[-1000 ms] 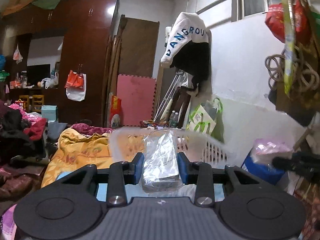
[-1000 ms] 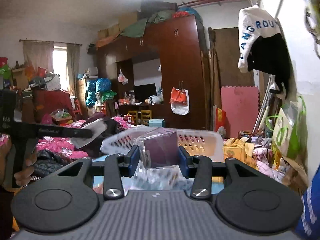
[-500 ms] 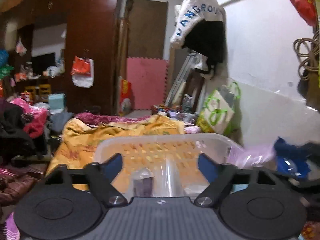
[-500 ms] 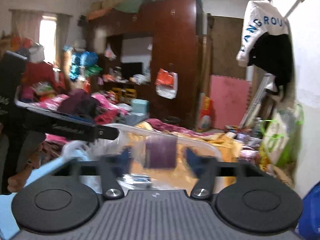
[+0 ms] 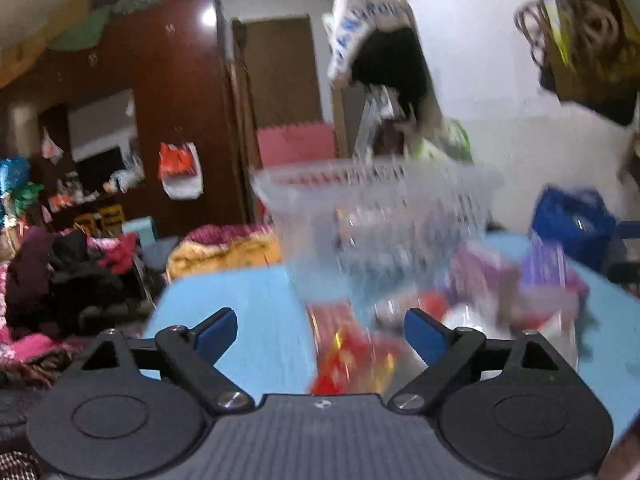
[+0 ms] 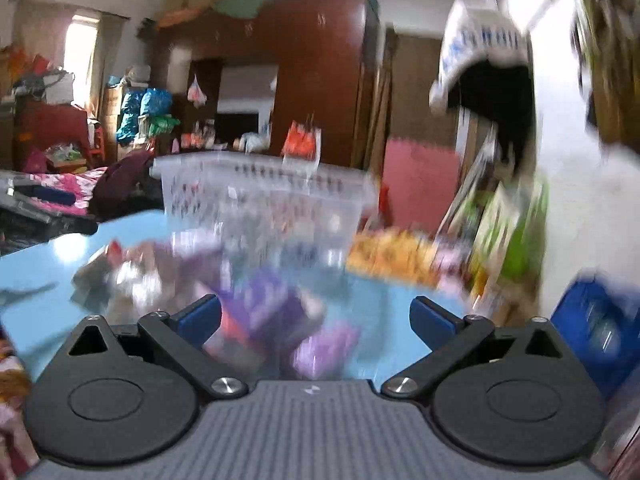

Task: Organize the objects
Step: 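Grasp the red box with the left gripper while the right grasps a purple-wrapped box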

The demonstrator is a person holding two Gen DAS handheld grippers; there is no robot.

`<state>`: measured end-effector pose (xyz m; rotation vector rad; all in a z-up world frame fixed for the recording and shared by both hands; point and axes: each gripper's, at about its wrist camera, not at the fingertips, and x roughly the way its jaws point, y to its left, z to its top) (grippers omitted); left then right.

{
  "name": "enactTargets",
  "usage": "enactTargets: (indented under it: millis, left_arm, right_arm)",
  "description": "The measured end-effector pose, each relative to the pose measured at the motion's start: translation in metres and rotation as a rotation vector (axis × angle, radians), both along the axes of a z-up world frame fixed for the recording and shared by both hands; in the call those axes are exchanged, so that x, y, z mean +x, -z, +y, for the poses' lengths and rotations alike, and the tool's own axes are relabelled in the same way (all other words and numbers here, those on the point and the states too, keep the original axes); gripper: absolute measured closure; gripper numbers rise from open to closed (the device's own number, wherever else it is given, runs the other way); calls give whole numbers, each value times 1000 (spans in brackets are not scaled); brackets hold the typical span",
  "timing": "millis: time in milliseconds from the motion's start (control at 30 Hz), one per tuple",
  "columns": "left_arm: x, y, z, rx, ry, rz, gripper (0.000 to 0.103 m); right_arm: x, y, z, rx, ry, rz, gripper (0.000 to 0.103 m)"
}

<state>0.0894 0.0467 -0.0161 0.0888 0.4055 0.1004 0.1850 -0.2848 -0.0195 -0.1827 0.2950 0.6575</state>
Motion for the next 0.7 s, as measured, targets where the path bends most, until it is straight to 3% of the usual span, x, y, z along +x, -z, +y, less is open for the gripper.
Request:
enactTargets:
  millis: [100,400,500,633,700]
  left_arm:
    - [7,6,-2,29,15,16,10]
    - [10,13,-5,132,-31,20,10]
    - [13,16,-6,145,-46,36,10]
    - [13,17,-10,159,-25,54,10]
    - [16,20,-13,176,-22,77,10]
  right_arm:
    - [19,10,0,-5,15,114,0]
    - [39,24,19,-24,63,172,1]
    - [39,30,14,-6,65,184,12]
    - [36,29,14,-17,67,165,15]
    - [35,30,19,-38,64,153,23]
